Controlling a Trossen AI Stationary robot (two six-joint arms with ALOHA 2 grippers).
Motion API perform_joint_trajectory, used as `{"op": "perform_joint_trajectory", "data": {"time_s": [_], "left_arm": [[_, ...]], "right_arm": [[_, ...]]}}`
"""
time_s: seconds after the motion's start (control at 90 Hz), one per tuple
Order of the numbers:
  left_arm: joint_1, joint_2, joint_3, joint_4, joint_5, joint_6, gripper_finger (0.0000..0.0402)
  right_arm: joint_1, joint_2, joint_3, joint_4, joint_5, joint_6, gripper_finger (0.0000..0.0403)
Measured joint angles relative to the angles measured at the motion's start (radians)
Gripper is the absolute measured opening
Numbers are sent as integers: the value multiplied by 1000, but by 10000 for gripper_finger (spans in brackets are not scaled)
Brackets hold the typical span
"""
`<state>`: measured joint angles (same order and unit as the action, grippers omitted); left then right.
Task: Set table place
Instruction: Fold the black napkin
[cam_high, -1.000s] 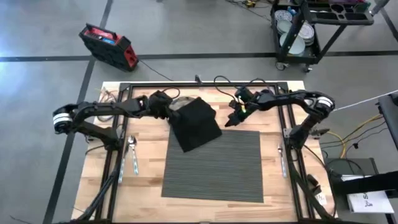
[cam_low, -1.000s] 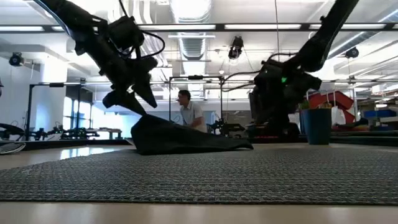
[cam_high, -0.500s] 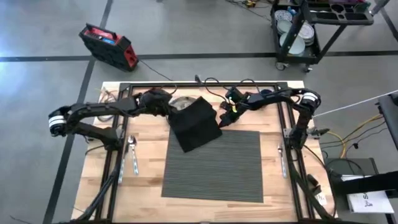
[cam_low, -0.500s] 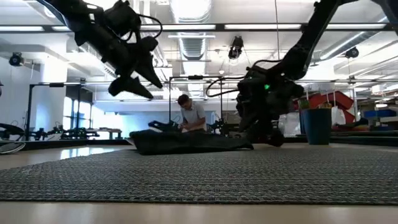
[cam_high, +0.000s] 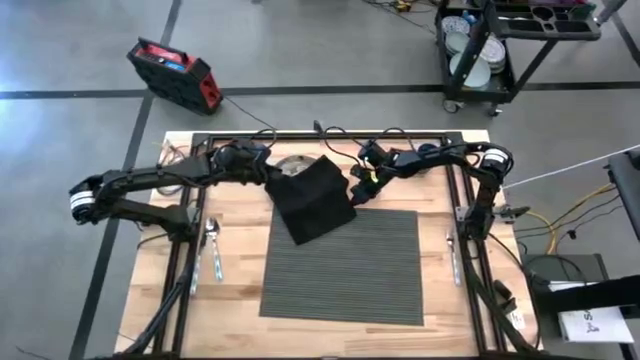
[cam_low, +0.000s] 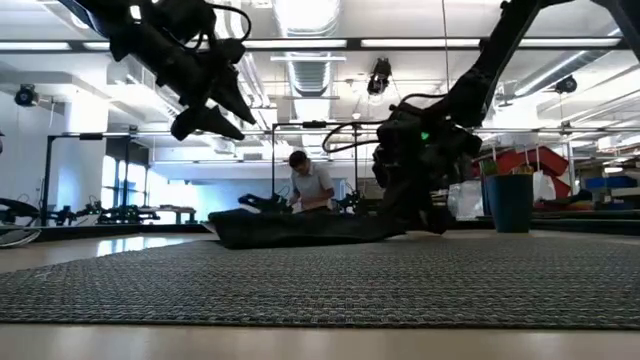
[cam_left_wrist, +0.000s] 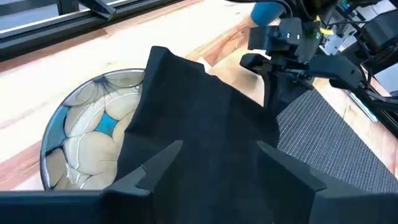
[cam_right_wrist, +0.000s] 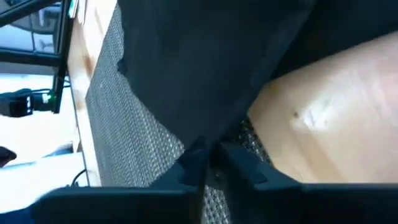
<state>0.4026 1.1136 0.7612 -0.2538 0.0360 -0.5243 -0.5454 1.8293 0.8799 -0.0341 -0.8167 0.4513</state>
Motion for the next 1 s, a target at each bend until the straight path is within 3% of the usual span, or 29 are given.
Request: {"op": "perform_joint_trajectory", "data": {"time_s": [0.422, 0.611, 1.0], "left_arm": [[-141, 96, -2, 33, 8, 4, 150], [-209, 186, -2, 60, 8, -1, 140], [-286, 319, -2, 286, 3, -50, 124]], "right_arm": [[-11, -53, 142, -12, -32, 35, 0], [-38, -45, 227, -105, -28, 13, 0], [-51, -45, 292, -150, -28, -5, 0]]}}
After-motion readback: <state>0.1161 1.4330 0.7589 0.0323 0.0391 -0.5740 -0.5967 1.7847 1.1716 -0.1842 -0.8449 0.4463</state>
